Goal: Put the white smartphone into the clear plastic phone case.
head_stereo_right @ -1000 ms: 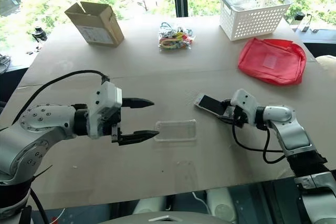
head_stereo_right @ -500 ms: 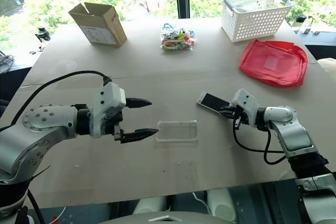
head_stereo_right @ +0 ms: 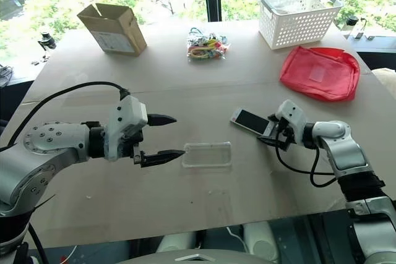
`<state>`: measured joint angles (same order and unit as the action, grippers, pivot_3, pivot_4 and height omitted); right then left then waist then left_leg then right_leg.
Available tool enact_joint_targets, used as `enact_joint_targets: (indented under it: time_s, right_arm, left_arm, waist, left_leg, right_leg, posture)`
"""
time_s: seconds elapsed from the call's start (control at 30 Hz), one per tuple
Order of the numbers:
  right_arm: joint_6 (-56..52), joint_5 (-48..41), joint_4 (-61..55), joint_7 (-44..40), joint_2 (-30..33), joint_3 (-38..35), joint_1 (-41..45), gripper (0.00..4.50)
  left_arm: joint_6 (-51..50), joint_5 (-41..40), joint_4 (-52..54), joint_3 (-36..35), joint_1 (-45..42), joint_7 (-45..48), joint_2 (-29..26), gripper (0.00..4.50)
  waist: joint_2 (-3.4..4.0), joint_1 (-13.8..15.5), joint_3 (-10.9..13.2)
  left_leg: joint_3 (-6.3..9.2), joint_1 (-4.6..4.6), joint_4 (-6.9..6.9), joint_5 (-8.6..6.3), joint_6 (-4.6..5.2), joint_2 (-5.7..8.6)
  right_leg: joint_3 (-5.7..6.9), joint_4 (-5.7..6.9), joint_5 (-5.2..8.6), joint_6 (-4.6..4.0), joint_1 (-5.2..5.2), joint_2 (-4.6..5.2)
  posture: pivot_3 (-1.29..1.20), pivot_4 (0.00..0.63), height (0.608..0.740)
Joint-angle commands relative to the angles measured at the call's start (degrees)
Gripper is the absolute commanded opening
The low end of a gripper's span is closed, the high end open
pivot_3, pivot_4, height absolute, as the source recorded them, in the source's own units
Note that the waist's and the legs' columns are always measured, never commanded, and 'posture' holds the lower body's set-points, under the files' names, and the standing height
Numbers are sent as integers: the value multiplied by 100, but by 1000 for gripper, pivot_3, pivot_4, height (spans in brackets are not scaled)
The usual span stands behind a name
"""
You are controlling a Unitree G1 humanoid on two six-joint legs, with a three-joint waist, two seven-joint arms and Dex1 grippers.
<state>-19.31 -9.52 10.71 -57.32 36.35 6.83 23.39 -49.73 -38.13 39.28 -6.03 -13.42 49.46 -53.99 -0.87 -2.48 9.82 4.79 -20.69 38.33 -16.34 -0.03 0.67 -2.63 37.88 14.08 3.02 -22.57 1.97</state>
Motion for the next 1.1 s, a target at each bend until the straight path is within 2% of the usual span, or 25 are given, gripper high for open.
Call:
enact_joint_targets:
  time_s: [0.03,0.07,0.1,0.17,0.2,0.23,0.53,0.73,0.83,0.93,1.0,1.03,1.07,1.1]
  right_arm:
    - [31,122,320,-67,-107,220,-177,4479]
    - [81,132,365,-56,-144,222,-178,4479]
    - [180,181,432,-55,-162,250,-173,4232]
    - [365,297,549,-31,-174,306,-159,3626]
    - [413,321,589,-27,-184,318,-153,3145]
    - [434,326,606,-24,-195,317,-153,2948]
    - [774,241,337,-67,-215,203,-100,2939]
    - [846,-159,-706,-418,-97,15,176,2939]
    - [414,-371,-1362,-698,99,55,243,2939]
    - [152,-487,-1911,-1045,403,156,193,2939]
    - [-11,-571,-2227,-1283,650,217,128,2939]
    - [-52,-596,-2321,-1357,740,237,92,2939]
    - [-59,-593,-2368,-1399,804,259,68,2939]
    - [-28,-565,-2393,-1439,863,284,39,2939]
  left_arm:
    - [-7,-54,169,-132,-47,-52,-129,4500]
    - [-14,-75,181,-141,-40,-60,-145,4500]
    - [-22,-96,192,-144,-40,-70,-158,4500]
    - [-31,-127,212,-150,-41,-90,-177,4500]
    - [-31,-133,221,-150,-39,-94,-188,4500]
    - [-32,-140,232,-157,-30,-96,-196,4500]
    - [18,-151,236,-151,63,-92,-274,4500]
    - [150,-106,59,-177,29,-93,-219,4500]
    - [269,-125,-141,-217,-39,-139,-64,4500]
    - [292,-223,-338,-260,-64,-111,46,4500]
    - [426,-179,-472,-210,-46,-23,109,4500]
    - [500,-183,-510,-191,-24,41,148,3970]
    - [543,-215,-538,-178,-3,109,176,3699]
    - [589,-201,-586,-144,10,142,208,3233]
  waist:
    - [-6,-1,-4]
    - [-10,-4,-6]
    - [-15,-10,-9]
    - [-16,-10,-10]
    - [-16,-10,-10]
    - [-17,-10,-10]
    - [-17,-12,-10]
    - [4,-4,30]
    - [28,22,52]
    - [28,48,52]
    - [28,77,52]
    - [28,84,52]
    - [28,90,52]
    - [28,97,52]
  left_leg:
    - [0,0,0,0,0,0]
    - [-1,2,0,0,0,0]
    - [-2,3,0,0,0,-1]
    - [-5,4,0,0,0,-5]
    - [-4,4,0,0,0,-7]
    - [-4,4,-1,0,0,-7]
    - [-9,6,-1,0,0,-17]
    - [-12,-8,-9,0,0,-18]
    - [-8,-41,-9,0,-1,-17]
    - [7,-113,2,1,-2,-15]
    - [14,-124,2,2,-4,-10]
    - [17,-127,1,1,-4,-9]
    - [18,-129,-2,1,-4,-10]
    - [18,-130,-3,1,-4,-10]
  right_leg:
    - [0,0,0,0,0,0]
    - [0,0,0,0,0,-1]
    - [-1,0,0,0,1,-1]
    - [-3,0,0,0,1,-4]
    - [-2,0,0,0,0,-4]
    - [-2,0,0,0,0,-4]
    - [-5,0,0,0,0,-7]
    - [-7,0,0,-1,-19,-8]
    - [-5,1,-1,0,-47,-3]
    - [7,4,-3,0,-107,4]
    - [15,2,-3,0,-112,10]
    - [19,-4,-3,0,-112,11]
    - [21,-8,-2,0,-113,13]
    - [22,-13,-2,0,-113,13]
  posture:
    - [0,150,740]
    - [0,150,740]
    - [0,150,740]
    - [0,150,740]
    - [0,150,740]
    - [0,150,740]
    - [0,150,740]
    - [0,150,740]
    - [0,150,740]
    - [0,150,740]
    - [0,150,740]
    - [0,150,740]
    - [0,150,740]
    - [0,150,740]
